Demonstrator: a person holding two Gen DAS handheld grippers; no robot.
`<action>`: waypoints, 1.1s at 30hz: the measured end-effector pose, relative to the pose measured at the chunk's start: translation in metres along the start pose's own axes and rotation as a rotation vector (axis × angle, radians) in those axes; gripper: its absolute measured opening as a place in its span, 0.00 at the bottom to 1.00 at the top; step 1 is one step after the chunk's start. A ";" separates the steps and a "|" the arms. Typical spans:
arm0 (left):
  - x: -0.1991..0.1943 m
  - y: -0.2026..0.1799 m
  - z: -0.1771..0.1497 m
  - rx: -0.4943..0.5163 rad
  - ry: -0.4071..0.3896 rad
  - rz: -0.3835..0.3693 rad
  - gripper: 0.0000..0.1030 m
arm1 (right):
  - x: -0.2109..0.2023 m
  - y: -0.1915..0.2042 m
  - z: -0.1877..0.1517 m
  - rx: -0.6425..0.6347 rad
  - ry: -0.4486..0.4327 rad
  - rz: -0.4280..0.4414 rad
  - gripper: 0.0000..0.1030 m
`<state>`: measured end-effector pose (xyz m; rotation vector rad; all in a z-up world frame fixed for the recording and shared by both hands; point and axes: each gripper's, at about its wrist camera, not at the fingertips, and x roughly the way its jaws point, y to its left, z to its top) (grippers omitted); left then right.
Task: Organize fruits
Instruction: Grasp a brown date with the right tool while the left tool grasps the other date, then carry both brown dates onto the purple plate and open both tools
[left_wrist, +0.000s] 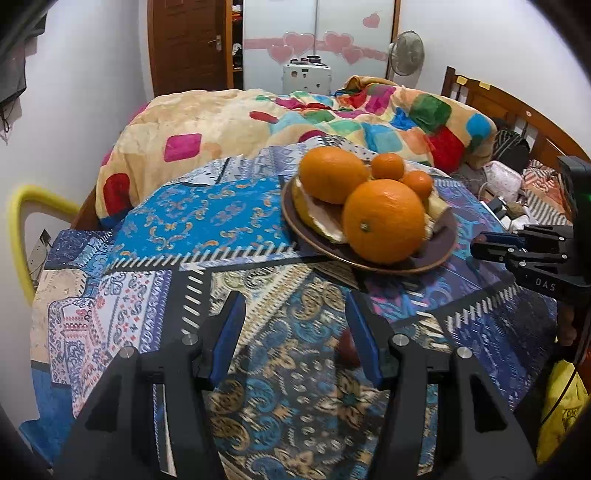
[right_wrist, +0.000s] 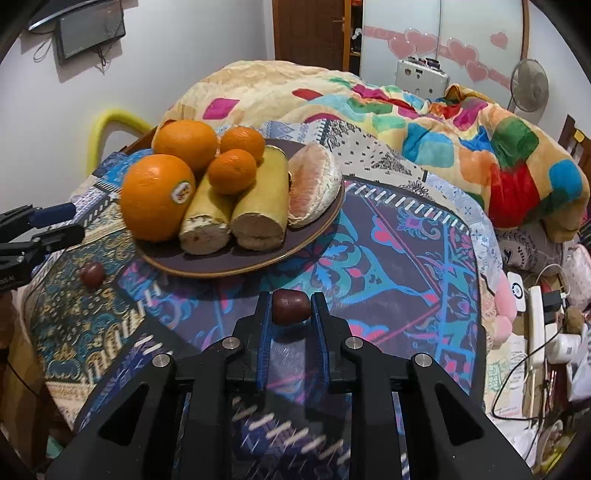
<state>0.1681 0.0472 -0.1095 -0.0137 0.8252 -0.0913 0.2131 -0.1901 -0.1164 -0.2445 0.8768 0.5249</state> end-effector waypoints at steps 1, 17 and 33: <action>-0.002 -0.004 -0.002 0.003 0.002 -0.005 0.55 | -0.004 0.001 -0.001 -0.003 -0.006 0.001 0.18; 0.015 -0.032 -0.022 0.028 0.075 -0.063 0.32 | -0.041 0.015 -0.015 -0.024 -0.069 0.049 0.18; 0.017 -0.025 -0.020 0.020 0.055 -0.051 0.17 | -0.029 0.010 -0.014 0.004 -0.066 0.068 0.18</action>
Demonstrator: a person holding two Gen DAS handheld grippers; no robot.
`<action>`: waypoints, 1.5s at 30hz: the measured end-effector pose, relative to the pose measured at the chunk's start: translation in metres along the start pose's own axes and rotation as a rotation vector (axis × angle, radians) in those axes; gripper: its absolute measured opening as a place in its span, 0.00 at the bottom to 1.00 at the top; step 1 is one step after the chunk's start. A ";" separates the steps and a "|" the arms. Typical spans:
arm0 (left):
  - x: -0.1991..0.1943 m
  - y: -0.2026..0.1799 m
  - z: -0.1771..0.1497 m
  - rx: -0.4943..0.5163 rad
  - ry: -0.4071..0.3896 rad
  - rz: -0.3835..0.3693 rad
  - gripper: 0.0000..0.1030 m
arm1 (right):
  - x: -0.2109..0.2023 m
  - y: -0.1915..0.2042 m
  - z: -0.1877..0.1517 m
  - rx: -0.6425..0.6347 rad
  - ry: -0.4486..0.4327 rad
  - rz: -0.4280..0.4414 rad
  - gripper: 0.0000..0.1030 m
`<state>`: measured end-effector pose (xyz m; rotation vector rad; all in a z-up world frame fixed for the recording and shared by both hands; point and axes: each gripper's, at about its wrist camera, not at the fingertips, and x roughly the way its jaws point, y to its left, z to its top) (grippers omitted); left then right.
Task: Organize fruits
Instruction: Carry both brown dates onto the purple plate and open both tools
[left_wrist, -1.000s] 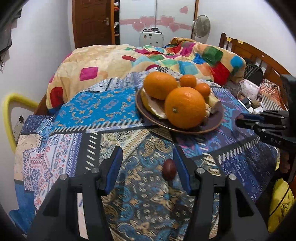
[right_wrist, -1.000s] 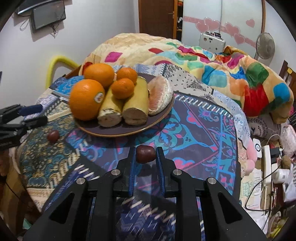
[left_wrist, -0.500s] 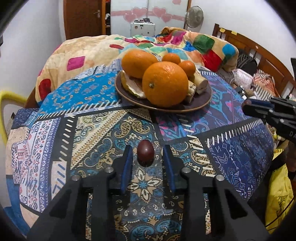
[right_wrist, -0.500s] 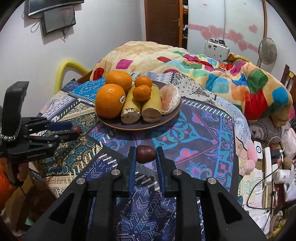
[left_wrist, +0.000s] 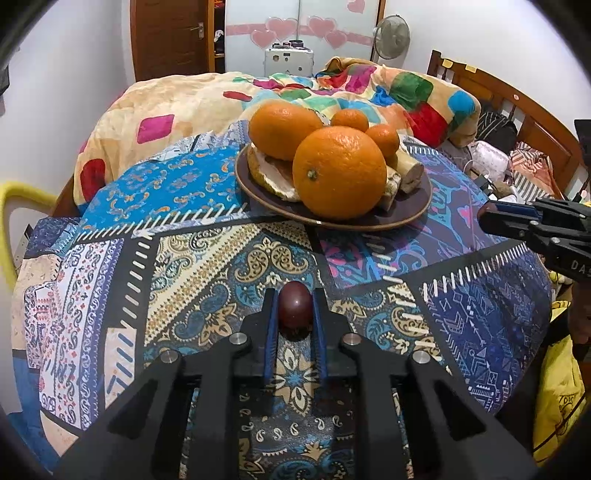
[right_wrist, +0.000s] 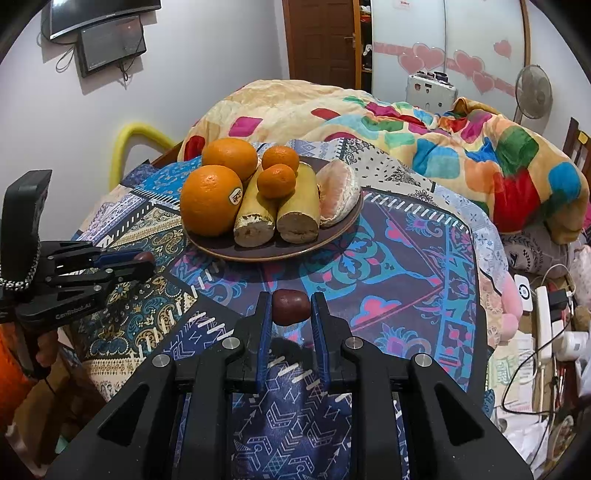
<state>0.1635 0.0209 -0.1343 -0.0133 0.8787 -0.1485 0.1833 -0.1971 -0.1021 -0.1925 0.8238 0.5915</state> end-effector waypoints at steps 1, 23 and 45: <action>-0.001 0.001 0.002 -0.002 -0.005 0.000 0.17 | 0.001 -0.001 0.001 0.000 -0.002 0.000 0.18; 0.018 0.016 0.071 0.001 -0.077 0.010 0.17 | 0.035 -0.024 0.055 0.050 -0.070 -0.044 0.19; 0.037 0.015 0.073 0.005 -0.037 0.008 0.19 | 0.064 -0.041 0.057 0.116 0.012 -0.011 0.23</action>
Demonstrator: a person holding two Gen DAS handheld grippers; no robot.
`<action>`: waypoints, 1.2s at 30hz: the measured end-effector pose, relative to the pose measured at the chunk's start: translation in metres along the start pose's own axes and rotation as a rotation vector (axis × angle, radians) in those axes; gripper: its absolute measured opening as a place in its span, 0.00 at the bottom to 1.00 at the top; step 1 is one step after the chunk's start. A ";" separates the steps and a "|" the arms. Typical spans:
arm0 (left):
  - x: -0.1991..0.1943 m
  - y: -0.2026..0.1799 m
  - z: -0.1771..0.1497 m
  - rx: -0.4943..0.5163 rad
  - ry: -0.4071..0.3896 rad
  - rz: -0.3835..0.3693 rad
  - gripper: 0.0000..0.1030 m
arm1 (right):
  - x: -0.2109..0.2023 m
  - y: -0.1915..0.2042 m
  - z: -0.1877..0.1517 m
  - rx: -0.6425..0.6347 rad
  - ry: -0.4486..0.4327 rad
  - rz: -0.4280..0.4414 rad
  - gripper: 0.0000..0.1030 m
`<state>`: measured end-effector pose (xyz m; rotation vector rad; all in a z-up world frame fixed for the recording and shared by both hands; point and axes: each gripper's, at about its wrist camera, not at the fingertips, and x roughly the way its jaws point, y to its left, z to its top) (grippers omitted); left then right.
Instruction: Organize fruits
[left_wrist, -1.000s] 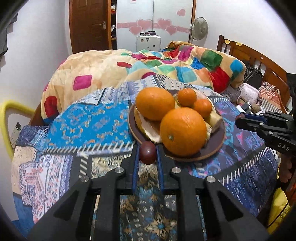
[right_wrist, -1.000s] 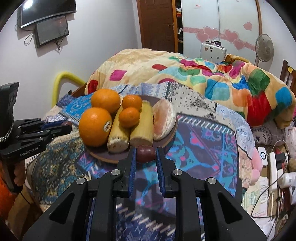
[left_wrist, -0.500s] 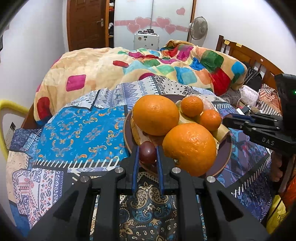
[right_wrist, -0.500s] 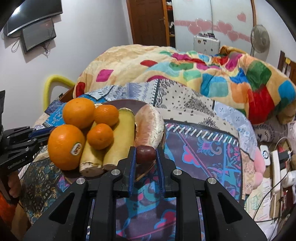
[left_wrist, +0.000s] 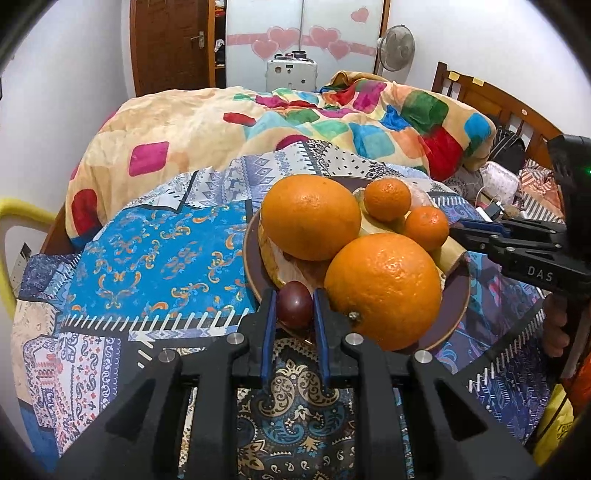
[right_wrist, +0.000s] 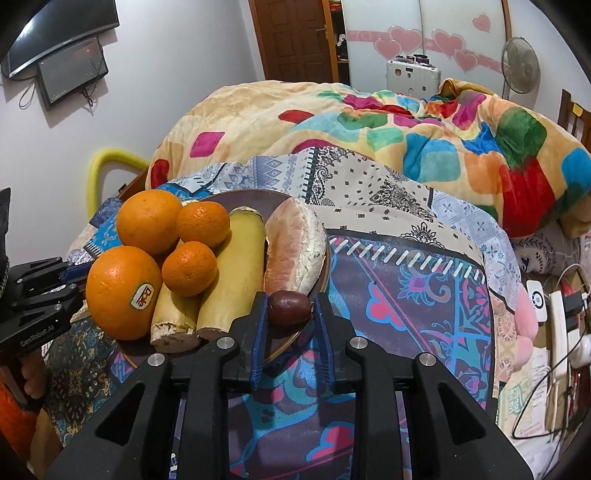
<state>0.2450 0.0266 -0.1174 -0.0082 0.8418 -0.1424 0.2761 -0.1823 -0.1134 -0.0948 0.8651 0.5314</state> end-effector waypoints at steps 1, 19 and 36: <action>0.000 -0.001 0.000 0.005 0.000 0.004 0.19 | 0.000 0.000 0.000 0.001 0.001 0.001 0.23; -0.042 0.001 0.004 -0.006 -0.078 0.001 0.23 | -0.018 0.001 0.004 0.004 -0.032 0.028 0.35; -0.211 -0.050 -0.018 0.011 -0.451 0.023 0.38 | -0.194 0.066 -0.016 -0.085 -0.440 -0.031 0.35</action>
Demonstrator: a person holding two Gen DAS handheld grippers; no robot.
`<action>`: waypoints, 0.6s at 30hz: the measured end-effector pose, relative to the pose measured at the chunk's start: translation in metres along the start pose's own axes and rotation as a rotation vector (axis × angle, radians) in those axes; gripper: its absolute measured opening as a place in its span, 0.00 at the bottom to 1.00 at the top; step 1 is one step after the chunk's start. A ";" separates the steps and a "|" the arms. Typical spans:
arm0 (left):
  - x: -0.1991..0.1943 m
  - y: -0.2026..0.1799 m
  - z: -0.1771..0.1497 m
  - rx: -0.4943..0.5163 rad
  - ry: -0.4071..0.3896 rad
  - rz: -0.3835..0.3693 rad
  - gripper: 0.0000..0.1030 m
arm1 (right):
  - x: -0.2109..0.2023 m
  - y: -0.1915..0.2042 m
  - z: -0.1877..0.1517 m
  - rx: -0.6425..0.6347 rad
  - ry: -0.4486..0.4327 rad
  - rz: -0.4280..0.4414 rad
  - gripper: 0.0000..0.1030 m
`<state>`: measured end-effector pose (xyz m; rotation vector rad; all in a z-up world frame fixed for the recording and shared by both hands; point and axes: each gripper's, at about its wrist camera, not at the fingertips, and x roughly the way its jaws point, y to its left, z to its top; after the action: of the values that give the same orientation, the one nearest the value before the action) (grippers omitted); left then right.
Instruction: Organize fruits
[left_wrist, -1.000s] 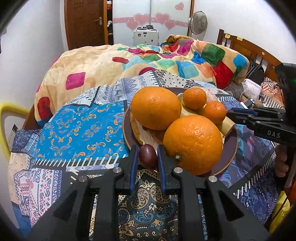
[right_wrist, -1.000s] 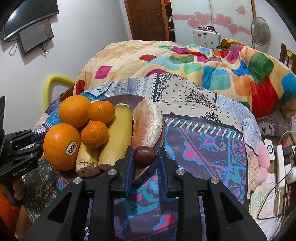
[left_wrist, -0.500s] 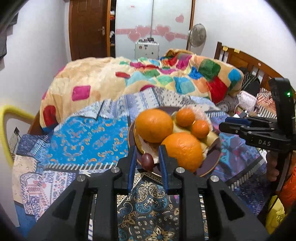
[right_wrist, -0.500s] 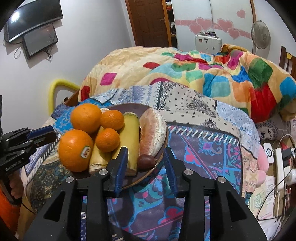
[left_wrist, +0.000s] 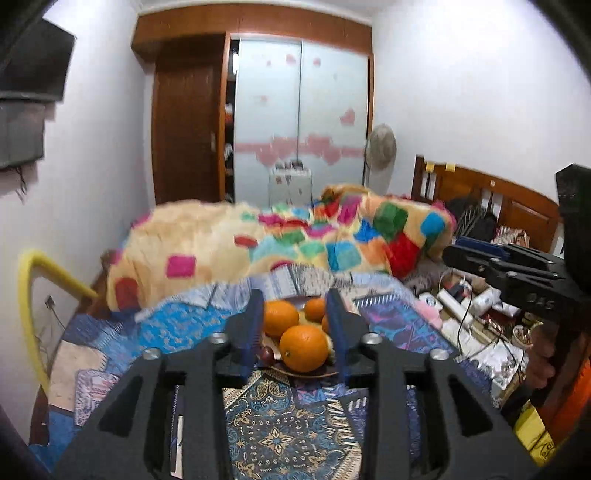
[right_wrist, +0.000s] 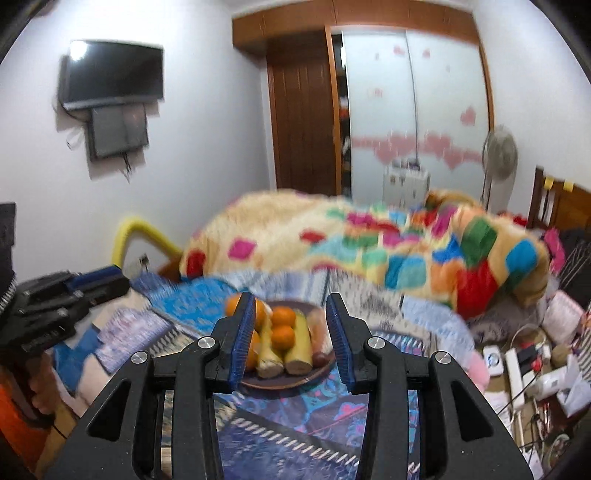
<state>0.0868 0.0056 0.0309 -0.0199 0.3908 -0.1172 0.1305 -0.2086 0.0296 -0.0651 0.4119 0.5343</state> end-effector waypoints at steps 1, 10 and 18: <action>-0.013 -0.005 0.000 0.001 -0.025 0.004 0.41 | -0.012 0.005 0.002 -0.003 -0.030 0.000 0.36; -0.096 -0.040 -0.004 0.030 -0.193 0.056 0.68 | -0.090 0.041 -0.002 -0.009 -0.212 -0.016 0.62; -0.132 -0.049 -0.015 0.009 -0.256 0.091 0.96 | -0.108 0.050 -0.016 0.000 -0.257 -0.051 0.86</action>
<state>-0.0456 -0.0271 0.0688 -0.0077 0.1351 -0.0263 0.0148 -0.2207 0.0605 -0.0067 0.1584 0.4853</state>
